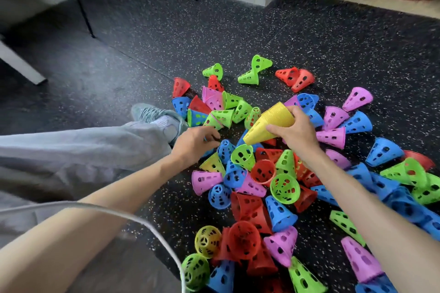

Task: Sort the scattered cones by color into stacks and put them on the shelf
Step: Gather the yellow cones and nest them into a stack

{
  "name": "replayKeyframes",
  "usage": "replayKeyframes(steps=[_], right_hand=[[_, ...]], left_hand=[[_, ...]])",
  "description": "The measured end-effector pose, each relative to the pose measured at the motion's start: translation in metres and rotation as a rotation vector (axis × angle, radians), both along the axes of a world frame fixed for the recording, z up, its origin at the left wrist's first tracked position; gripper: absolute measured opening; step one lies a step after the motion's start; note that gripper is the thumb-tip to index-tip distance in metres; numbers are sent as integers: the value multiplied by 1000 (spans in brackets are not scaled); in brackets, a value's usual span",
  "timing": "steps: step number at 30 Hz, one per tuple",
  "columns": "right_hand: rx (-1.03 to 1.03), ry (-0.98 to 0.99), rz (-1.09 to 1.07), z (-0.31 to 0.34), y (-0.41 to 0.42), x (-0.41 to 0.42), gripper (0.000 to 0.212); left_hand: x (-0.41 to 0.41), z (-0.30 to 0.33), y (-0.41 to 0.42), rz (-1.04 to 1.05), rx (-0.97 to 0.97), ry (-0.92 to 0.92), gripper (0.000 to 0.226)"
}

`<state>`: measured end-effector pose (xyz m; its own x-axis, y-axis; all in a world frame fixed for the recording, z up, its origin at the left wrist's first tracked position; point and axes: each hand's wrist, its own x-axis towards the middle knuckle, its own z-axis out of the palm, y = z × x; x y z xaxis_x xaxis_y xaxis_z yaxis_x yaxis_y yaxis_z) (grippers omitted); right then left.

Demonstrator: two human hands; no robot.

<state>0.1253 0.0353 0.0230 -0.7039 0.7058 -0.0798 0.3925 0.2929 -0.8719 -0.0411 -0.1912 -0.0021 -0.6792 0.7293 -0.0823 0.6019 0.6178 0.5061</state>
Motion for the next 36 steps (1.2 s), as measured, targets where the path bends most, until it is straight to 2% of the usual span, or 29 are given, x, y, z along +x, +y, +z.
replayKeyframes(steps=[2,6,9,16,22,24,27,32,36], right_hand=[[-5,3,12,-2,-3,-3,48],[-7,6,48,-4,-10,-3,46],[-1,-6,62,-3,-12,1,46],[11,-46,66,-1,-12,15,44],[14,-43,83,1,-12,23,44],[17,-51,91,2,-13,24,45],[20,-71,91,1,-13,24,49],[21,-85,94,0,-14,24,52],[20,-91,96,1,-16,25,51]], left_hand=[[-5,-6,-14,21,-62,24,10],[-5,-19,-22,7,-238,18,12],[-2,-25,-21,4,-294,-17,14],[-4,-27,-18,34,-285,4,13],[-2,-27,-15,2,-249,23,24],[-2,-27,-15,-52,-263,40,37],[-6,-29,-22,-210,-397,135,56],[-10,-29,-32,-412,-581,275,63],[-9,-25,-29,-507,-614,428,67]])
